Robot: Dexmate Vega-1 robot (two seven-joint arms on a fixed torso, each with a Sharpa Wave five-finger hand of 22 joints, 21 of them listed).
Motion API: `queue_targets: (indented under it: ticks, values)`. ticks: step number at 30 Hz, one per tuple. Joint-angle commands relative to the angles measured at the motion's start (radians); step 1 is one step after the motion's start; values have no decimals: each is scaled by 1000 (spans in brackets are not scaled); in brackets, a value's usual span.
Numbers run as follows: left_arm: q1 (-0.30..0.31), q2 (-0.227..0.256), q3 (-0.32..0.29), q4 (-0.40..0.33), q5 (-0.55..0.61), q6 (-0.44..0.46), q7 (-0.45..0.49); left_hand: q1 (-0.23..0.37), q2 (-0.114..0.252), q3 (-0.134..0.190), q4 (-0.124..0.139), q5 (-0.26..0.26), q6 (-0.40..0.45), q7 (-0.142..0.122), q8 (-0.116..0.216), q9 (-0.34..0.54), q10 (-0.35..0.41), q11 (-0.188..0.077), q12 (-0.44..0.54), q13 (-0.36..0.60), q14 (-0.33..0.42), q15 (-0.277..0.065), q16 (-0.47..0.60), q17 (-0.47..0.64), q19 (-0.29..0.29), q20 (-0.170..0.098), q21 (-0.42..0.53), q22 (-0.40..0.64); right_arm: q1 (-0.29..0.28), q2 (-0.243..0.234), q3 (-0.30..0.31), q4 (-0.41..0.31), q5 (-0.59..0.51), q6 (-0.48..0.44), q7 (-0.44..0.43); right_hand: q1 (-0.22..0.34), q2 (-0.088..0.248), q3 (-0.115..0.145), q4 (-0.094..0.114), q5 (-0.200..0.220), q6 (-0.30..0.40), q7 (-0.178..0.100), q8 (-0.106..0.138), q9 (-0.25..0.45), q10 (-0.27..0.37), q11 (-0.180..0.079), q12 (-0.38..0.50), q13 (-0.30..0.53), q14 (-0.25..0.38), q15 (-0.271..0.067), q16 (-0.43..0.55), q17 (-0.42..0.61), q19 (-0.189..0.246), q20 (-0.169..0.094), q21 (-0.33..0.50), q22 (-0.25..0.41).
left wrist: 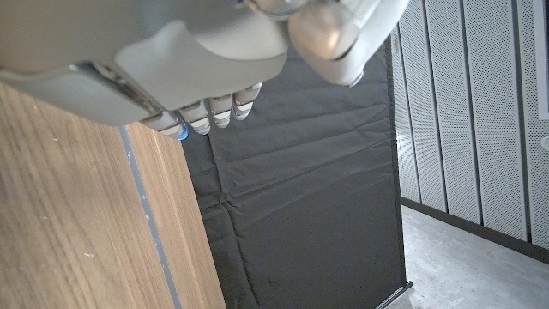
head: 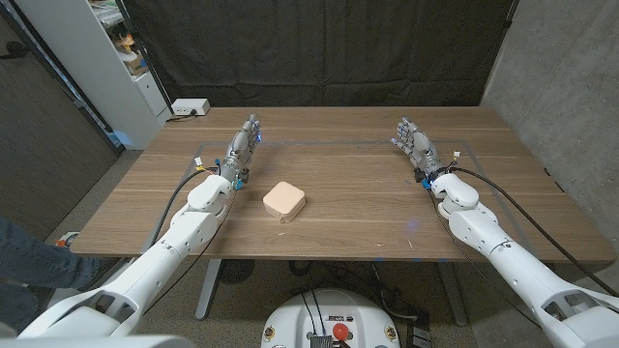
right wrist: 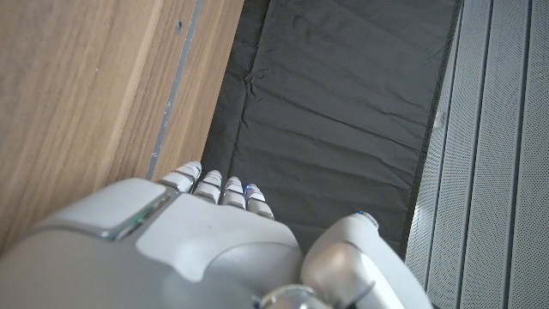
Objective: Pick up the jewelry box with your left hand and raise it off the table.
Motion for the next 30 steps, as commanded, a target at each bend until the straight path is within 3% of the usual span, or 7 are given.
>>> queue_targets:
  ticks: [1, 13, 30]
  values:
    - [27, -87, -106, -15, 101, 47, -56, 9, 2, 6, 0, 4, 0, 2, 3, 2, -6, -1, 4, 3, -11, -4, 6, 3, -8, 2, 3, 3, -41, 191, 240, -23, -207, -93, 138, 9, -2, 5, -1, 6, 8, -1, 6, 1, 5, 0, 6, 2, 0, 10, 6, 2, 6, 2, 5, 3]
    - [35, -146, -175, -15, 165, 69, -117, 10, 3, 6, -1, 4, -4, 2, 1, 2, -8, -1, 3, 3, -11, -4, 6, 3, -11, 11, 2, 3, -37, 360, 411, -39, -384, -139, 255, 9, -1, 4, -1, 5, 8, -1, 6, 1, 4, 0, 5, 2, 0, 11, 6, 1, 6, 3, 6, 3]
    - [60, -170, -220, -62, 208, 89, -144, 11, 6, 6, -3, 4, -8, -2, 0, 2, -11, -5, 2, 3, -8, -2, 7, 3, -12, 18, 2, 3, -26, 459, 538, -52, -493, -151, 335, 9, 0, 2, -2, 5, 7, -1, 6, 1, 3, 1, 5, 2, -1, 11, 6, 1, 3, 6, 5, 3]
